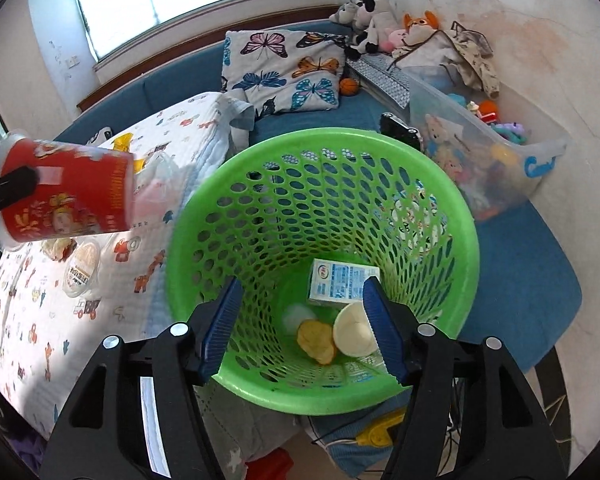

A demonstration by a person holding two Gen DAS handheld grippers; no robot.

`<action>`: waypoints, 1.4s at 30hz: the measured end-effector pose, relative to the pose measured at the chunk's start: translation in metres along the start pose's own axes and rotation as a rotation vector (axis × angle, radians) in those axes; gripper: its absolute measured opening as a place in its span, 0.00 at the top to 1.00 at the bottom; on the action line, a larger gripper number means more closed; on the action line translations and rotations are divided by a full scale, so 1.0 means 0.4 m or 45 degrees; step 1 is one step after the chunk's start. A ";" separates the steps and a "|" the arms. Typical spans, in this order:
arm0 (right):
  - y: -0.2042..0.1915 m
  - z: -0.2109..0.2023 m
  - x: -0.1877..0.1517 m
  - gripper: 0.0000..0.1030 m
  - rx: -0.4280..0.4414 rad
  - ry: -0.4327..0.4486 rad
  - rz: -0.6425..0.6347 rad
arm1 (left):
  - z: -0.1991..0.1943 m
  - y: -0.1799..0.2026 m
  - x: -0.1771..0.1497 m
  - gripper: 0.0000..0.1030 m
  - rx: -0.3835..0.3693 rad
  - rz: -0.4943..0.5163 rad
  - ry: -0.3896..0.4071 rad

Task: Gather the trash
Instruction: 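Carry the red cup over the basket and open the left gripper, then move both grippers back to the table toward the yogurt cup and tissue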

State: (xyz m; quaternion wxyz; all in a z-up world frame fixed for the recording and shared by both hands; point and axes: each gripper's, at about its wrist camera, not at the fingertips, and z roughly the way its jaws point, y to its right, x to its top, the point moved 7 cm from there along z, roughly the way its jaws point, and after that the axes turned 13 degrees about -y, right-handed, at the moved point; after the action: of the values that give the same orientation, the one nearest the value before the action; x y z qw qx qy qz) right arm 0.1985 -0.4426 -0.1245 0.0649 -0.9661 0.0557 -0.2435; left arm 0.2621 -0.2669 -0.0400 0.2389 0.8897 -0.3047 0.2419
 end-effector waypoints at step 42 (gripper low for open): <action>-0.016 -0.070 -0.084 0.32 0.084 0.041 0.011 | 0.117 0.058 -0.027 0.56 0.031 0.057 -0.136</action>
State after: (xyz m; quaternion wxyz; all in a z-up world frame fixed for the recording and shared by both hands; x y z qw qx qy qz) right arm 0.1563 -0.4342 -0.1148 0.0968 -0.9591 0.0530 -0.2605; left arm 0.2527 -0.3053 -0.0758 0.2060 0.8971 -0.3338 0.2033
